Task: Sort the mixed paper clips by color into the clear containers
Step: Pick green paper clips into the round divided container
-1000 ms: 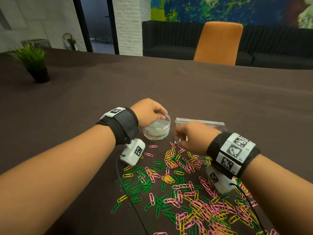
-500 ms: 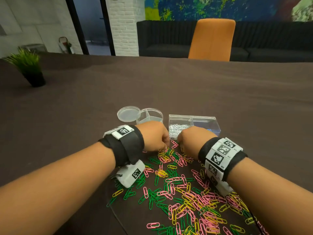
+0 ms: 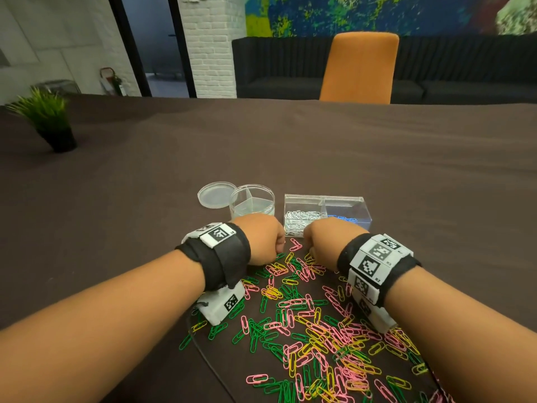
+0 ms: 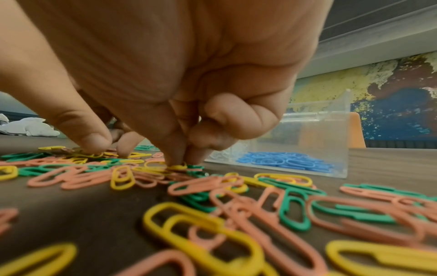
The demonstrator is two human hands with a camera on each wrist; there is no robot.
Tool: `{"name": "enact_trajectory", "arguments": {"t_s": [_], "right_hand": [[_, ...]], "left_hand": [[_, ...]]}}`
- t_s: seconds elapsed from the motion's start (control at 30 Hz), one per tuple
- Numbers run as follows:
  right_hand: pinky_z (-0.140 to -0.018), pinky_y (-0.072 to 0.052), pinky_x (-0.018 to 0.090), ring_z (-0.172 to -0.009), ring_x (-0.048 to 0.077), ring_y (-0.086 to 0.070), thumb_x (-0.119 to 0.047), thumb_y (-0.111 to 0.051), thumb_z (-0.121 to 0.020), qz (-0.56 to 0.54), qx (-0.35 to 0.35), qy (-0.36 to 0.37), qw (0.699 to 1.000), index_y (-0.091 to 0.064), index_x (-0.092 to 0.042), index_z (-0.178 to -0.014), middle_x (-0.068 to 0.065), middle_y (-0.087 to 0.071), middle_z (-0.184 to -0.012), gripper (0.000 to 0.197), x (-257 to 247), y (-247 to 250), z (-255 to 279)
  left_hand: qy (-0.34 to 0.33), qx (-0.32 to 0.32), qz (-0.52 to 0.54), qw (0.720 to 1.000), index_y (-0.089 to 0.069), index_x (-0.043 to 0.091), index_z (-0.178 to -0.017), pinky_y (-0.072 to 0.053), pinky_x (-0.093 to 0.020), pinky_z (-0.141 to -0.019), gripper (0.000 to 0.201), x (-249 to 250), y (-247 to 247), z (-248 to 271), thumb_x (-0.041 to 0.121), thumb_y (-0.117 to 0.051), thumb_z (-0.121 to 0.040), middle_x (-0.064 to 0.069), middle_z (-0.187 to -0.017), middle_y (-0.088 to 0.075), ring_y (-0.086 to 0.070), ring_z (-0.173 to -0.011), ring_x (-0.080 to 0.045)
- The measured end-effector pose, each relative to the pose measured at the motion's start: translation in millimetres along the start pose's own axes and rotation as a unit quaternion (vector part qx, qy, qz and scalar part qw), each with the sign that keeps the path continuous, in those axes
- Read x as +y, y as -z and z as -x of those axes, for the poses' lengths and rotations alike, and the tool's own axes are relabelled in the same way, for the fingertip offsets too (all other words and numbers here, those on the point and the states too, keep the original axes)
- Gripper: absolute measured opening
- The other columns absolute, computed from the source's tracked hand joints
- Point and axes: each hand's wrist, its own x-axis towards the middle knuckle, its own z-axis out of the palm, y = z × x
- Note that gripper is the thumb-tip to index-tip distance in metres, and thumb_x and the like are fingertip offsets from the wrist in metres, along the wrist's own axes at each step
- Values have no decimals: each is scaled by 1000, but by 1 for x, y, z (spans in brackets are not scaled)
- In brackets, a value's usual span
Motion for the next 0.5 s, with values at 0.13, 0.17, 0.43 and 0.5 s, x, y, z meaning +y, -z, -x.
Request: {"name": "enact_trajectory", "arguments": {"t_s": [0.13,0.17,0.43,0.5], "right_hand": [[-84,-51,31,-95,22,-60,-15,-54,-93,-8,3,1,1000,-63,-15,-111,4,-65,-110,20,-3,-1,3],[-83,-47,29,-96,21,-58,-15,-54,-94,-11,-2,4,1000,-61,-16,-114,3,-64,-114,21,-2,0,5],[-71,-47,29,-83,21,-57,-22,-54,-89,-62,66,25,996,-52,-25,-87,-3,-56,-87,4,1,-2,14],[-71,-44,27,-82,21,-55,-21,-53,-89,-73,85,21,993,-51,-25,-88,-3,-55,-86,4,3,-2,15]], "left_hand": [[-4,7,-33,999,-68,20,-86,-54,-32,-76,15,7,-1,4,35,-66,-89,7,-84,-67,-63,-84,-17],[-8,1,-45,999,-67,20,-84,-53,-31,-75,17,9,-1,3,36,-66,-89,6,-83,-65,-63,-84,-18],[1,30,-44,999,-49,24,-69,-47,-28,-67,19,5,-5,3,24,-60,-84,6,-75,-56,-56,-77,-21],[-4,37,-25,999,-57,23,-73,-45,-28,-68,12,4,-3,3,25,-62,-85,8,-77,-58,-57,-79,-19]]}}
